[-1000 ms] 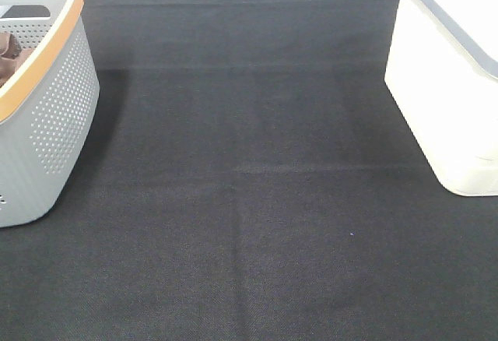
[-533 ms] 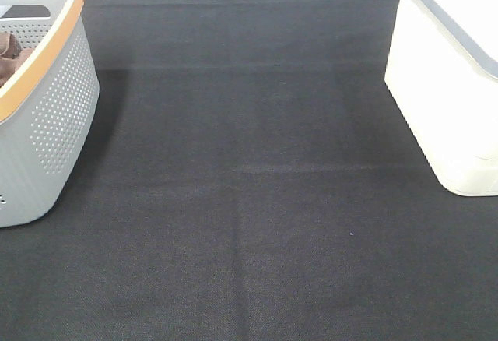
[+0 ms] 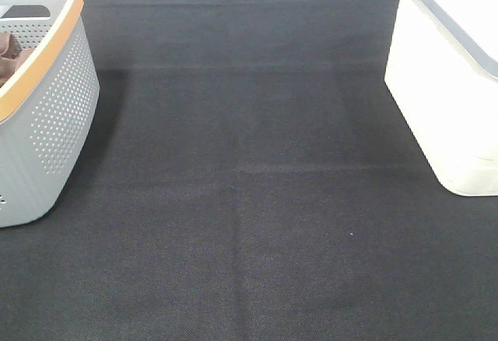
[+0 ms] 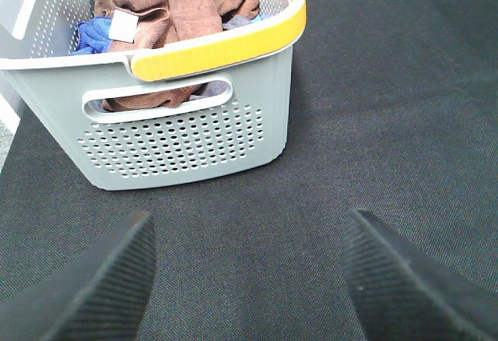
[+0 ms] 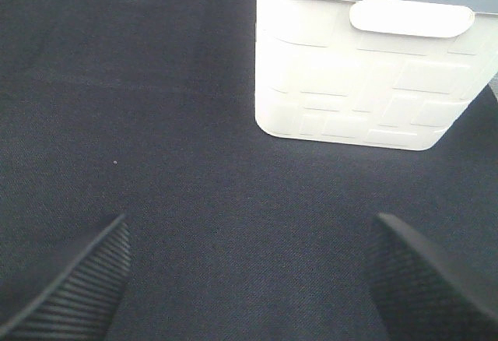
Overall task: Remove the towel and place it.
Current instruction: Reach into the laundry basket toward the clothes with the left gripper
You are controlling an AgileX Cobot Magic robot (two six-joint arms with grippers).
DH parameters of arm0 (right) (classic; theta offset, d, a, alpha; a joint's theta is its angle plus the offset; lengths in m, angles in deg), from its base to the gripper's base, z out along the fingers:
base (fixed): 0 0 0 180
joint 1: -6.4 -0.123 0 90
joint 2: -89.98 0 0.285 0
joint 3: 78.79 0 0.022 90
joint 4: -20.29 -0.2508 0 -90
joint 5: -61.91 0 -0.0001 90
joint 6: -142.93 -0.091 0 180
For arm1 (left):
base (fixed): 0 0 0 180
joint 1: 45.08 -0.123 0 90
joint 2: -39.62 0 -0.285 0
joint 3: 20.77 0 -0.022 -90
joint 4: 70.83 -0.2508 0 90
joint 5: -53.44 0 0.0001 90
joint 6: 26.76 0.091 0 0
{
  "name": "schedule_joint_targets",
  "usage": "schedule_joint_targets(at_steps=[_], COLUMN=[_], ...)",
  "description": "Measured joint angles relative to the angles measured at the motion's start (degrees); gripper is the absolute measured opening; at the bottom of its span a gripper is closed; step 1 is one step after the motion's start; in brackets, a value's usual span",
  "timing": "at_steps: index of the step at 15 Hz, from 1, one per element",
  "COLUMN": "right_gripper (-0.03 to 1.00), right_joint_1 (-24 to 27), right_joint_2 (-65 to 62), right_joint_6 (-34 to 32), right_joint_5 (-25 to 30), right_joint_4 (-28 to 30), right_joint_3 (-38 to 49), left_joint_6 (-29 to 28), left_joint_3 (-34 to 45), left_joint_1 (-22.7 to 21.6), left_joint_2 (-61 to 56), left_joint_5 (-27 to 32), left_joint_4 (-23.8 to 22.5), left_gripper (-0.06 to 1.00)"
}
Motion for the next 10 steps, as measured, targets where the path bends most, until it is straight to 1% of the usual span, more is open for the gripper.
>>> schedule_joint_targets(at_steps=[4,5,6,9,10], right_gripper=[0.78,0.78,0.78,0.78,0.78], right_joint_1=[0.0,0.0,0.0,0.0,0.0], right_joint_2=[0.0,0.0,0.0,0.0,0.0], right_joint_6=[0.0,0.0,0.0,0.0,0.0], right_joint_5=[0.0,0.0,0.0,0.0,0.0], right_joint_4=[-0.06,-0.11,-0.17,-0.29,-0.57], right_joint_3=[0.0,0.0,0.0,0.0,0.0], left_joint_6=[0.0,0.0,0.0,-0.86,-4.13], left_joint_3=[-0.63,-1.78,-3.15,-6.88,-9.0], left_joint_1=[0.0,0.0,0.0,0.0,0.0], left_joint_2=[0.0,0.34,1.89,11.06,18.16], left_joint_5=[-0.69,-3.55,-7.73,-19.82,-23.09], left_joint_4=[-0.06,-1.03,-2.58,-8.94,-12.49], left_gripper=[0.66,0.66,0.66,0.66,0.66])
